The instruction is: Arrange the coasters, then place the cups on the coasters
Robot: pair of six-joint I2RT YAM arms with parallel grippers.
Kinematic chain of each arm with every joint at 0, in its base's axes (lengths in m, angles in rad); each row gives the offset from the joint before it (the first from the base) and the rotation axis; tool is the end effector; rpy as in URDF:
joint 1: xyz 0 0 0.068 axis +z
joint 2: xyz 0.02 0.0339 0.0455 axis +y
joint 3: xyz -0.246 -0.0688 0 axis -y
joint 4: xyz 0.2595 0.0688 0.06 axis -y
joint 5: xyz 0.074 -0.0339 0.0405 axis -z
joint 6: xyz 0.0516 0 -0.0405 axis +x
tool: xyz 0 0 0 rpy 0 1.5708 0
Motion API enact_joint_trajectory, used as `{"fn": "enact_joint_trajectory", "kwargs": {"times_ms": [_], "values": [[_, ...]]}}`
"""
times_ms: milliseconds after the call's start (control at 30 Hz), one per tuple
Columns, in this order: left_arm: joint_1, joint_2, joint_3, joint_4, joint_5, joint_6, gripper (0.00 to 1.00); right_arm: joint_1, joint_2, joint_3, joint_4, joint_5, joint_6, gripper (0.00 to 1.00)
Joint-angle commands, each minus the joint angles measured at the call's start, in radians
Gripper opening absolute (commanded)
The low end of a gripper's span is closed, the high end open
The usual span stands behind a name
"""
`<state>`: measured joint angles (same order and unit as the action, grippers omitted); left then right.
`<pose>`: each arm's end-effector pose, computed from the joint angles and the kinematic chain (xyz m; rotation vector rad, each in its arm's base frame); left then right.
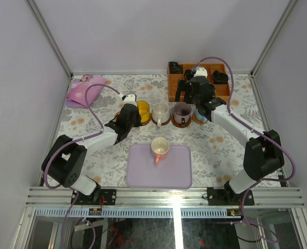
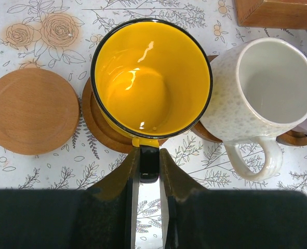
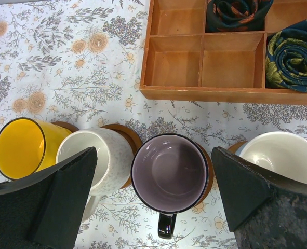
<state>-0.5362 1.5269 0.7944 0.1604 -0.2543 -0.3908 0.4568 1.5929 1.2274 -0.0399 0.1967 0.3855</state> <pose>0.3045 -0.1658 0.1632 0.0066 2.1347 -0.2758 0.3668 0.1690 0.2736 0.0581 1.9842 0.3553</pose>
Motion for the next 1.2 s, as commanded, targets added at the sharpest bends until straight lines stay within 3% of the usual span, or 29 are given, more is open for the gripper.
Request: {"fn": "enact_joint_trajectory", "kwargs": {"times_ms": [0,433,567,733,900,1167], "values": [[-0.004,-0.023,-0.005,-0.034,-0.013,-0.017,0.00,-0.004,-0.019,0.005,0.017,-0.004,-0.002,0.99],[-0.010,-0.048,-0.034,-0.045,-0.030,-0.019,0.00,-0.004,-0.014,-0.001,0.022,-0.029,0.015,0.99],[-0.014,-0.030,-0.019,-0.060,-0.023,-0.018,0.21,-0.004,-0.013,-0.006,0.025,-0.030,0.023,0.99],[-0.020,-0.028,-0.011,-0.068,-0.026,-0.012,0.33,-0.003,-0.014,-0.011,0.026,-0.031,0.027,0.99],[-0.025,-0.043,-0.009,-0.073,-0.038,-0.007,0.57,-0.004,-0.014,-0.011,0.025,-0.028,0.025,0.99],[-0.031,-0.123,-0.009,-0.105,-0.071,0.011,0.76,-0.003,-0.018,0.007,0.010,-0.017,0.007,0.99]]}}
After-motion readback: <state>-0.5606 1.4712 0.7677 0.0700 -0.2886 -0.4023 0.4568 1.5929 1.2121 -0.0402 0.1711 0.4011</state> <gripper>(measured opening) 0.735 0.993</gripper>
